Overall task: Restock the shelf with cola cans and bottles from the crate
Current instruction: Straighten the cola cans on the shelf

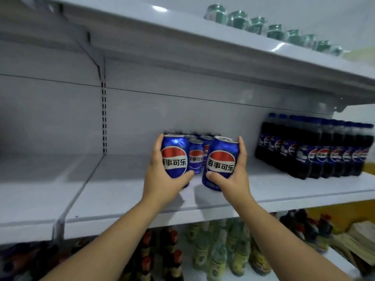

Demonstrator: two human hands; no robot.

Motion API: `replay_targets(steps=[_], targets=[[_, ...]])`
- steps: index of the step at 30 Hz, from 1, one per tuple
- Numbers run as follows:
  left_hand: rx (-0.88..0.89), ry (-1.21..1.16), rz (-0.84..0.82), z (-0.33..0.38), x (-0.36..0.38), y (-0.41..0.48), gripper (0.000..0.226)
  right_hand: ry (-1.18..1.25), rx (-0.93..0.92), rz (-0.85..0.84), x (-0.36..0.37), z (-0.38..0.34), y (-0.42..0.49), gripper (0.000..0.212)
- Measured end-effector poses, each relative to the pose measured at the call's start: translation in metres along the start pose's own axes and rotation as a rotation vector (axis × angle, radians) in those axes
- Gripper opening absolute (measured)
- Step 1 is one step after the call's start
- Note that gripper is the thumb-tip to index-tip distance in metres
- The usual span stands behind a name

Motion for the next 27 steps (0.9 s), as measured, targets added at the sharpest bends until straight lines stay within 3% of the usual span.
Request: replay_targets(steps=[11,20,27], targets=[[0.003,0.116,-0.024,0.054,0.118,-0.048,0.109,0.029,0.05,-0.073,-0.106,0.03,-0.011,0.109],[-0.107,0.097,0.079,0.003,0.146,-0.009,0.112,0.107,0.089,-0.157,-0.098,0.075,0.05,0.116],[-0.115,0.331,-0.018,-0.013,0.176,-0.001,0.114,0.178,0.253,-0.266,-0.08,0.125,0.078,0.12]])
Point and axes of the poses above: each hand's wrist, its own y-axis towards the middle knuckle, its own x-axis out of the palm, z = x × y, the point moved 9 cm from there along y, towards the middle knuckle, and after that the axes turned 2 degrees about z, right-handed, at the moved point
